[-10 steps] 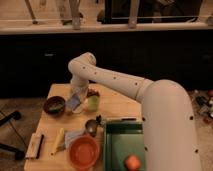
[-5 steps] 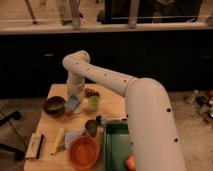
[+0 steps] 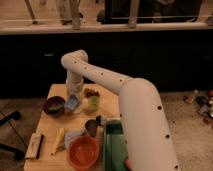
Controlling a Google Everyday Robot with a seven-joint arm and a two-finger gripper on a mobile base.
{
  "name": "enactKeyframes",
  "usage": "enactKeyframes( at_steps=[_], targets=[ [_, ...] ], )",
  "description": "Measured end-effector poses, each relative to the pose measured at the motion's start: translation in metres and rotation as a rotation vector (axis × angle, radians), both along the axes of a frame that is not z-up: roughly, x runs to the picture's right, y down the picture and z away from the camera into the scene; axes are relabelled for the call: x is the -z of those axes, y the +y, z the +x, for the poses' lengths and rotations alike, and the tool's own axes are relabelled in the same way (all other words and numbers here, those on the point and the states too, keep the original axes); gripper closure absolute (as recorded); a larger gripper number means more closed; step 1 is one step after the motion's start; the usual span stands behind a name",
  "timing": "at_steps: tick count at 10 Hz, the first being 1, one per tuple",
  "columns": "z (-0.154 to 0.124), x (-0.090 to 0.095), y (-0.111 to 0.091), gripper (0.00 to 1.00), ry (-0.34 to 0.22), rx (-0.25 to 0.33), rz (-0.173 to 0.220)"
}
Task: Place sponge in paper cup
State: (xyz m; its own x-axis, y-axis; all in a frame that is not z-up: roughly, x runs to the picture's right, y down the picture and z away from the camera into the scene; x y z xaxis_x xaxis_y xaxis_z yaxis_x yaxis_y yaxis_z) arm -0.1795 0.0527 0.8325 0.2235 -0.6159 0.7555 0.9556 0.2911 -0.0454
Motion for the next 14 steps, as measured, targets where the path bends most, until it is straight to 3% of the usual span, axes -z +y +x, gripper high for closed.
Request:
enactKeyframes(
  at_steps=[1,3,9,10,14],
  targets=[
    [0.0003,-0.0015,0.0006,0.98,-0.001,0.000,-0.004],
    [0.0000,-0.0041,0.0021,0.87,0.002,0.004,-0.014],
    [-0.0002,-0.0054,0.0017,0.26,0.006,0.004,-0.026],
    [-0.0005,-0.0041,0.0014,0.21,0.005,0.006,-0.025],
    [-0.0008,0.0020,-0.0007,0.20,-0.001,0.003,-0.023]
  ],
)
